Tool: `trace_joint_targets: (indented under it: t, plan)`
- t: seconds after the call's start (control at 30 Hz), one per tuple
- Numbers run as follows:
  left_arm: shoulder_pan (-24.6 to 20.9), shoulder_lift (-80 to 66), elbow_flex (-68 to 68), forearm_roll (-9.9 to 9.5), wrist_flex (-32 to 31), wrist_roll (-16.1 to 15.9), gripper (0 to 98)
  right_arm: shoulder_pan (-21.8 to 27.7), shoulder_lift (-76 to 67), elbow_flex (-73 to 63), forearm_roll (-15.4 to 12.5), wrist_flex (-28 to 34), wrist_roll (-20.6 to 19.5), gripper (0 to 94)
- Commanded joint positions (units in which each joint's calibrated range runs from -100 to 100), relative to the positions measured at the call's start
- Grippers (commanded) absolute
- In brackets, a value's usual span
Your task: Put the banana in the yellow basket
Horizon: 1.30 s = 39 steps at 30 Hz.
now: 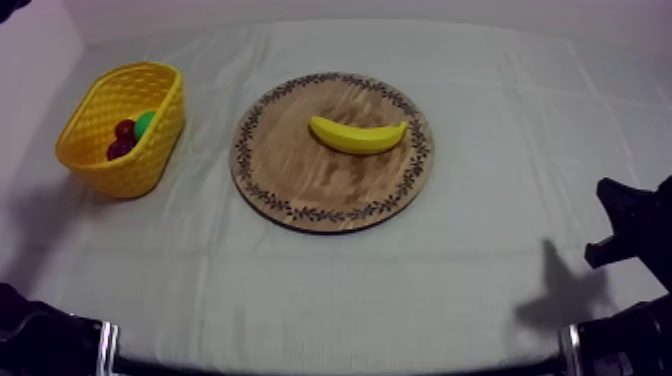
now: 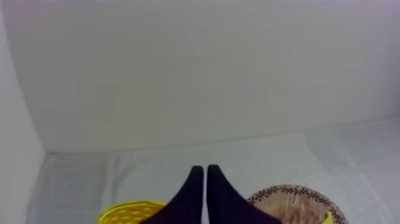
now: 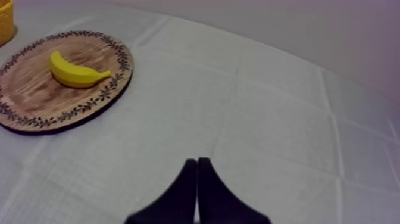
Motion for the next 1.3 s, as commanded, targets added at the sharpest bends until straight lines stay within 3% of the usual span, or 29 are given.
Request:
trace_joint_targets:
  t: [0.0, 0.3, 0.53, 0.73, 0.97, 1.27]
  plan:
    - [1.0, 2.91, -3.31, 0.05, -0.04, -0.65, 0.0, 0.0, 0.0, -0.03, 0.02, 0.0, 0.0, 0.3]
    - [5.6, 11.26, -11.24, 0.52, 2.79, -5.15, 0.0, 0.0, 0.0, -0.03, 0.02, 0.0, 0.0, 0.3]
    - [7.47, 17.95, -22.93, 6.5, 16.5, -12.31, 0.0, 0.0, 0.0, -0.03, 0.02, 0.0, 0.0, 0.3]
    - [8.76, 22.56, -28.53, 9.68, 23.16, -18.38, 0.0, 0.0, 0.0, -0.03, 0.02, 0.0, 0.0, 0.3]
    - [10.92, 27.26, -31.0, 10.13, 26.15, -22.88, 0.0, 0.0, 0.0, -0.03, 0.02, 0.0, 0.0, 0.3]
    - [14.87, 33.69, -33.23, 8.46, 30.86, -25.73, 0.0, 0.0, 0.0, -0.03, 0.02, 0.0, 0.0, 0.3]
